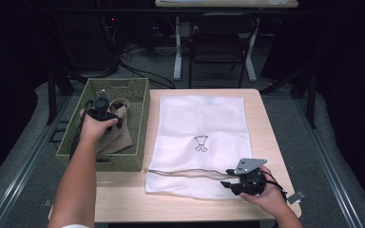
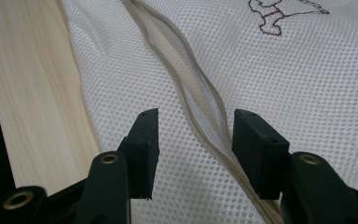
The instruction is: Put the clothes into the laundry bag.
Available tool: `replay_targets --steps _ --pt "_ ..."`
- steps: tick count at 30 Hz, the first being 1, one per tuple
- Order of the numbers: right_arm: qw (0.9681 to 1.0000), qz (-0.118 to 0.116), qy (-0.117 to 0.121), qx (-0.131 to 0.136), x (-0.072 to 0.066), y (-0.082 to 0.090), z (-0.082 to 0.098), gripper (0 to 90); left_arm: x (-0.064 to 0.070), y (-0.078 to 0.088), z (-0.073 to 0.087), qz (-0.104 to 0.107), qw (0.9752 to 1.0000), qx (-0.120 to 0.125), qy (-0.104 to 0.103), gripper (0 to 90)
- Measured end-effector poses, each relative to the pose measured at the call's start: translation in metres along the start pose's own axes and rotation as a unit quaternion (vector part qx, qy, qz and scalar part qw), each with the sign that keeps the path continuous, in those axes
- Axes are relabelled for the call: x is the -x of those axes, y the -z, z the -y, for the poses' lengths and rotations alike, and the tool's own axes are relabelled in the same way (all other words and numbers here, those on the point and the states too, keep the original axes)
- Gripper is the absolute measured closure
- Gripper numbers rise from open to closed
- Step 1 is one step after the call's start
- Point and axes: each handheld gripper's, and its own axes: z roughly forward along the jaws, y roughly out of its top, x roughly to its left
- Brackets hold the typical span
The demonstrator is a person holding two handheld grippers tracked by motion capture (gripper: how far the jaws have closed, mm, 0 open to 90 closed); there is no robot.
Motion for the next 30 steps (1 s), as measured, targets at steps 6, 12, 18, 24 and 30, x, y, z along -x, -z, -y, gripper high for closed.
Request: replay_targets --steps 6,12,18,24,30 --pt "1.0000 -0.001 0.001 -0.001 -0.001 -0.001 0.000 51.5 0.000 -0.007 0.001 -0.011 0.9999 -0.001 -0.001 12.9" --pt "1.0000 -0.003 0.002 -0.001 -0.001 -0.001 0.000 51.4 -0.003 -0.015 -0.001 -0.016 0.9998 -0.006 0.007 12.4" --pt "1.0000 -0.001 0.002 0.000 -0.002 -0.001 -0.001 51.4 -0.005 -0.022 -0.002 -0.022 0.9997 -0.008 0.010 12.6" --pt "1.0000 0.001 0.000 0.000 -0.003 0.000 -0.001 51.4 -0.010 -0.027 -0.002 -0.017 0.9996 -0.014 0.015 11.9" --pt "1.0000 0.002 0.002 0.002 -0.003 0.001 0.000 51.4 -0.016 -0.034 0.000 -0.003 0.9993 -0.016 0.034 10.3"
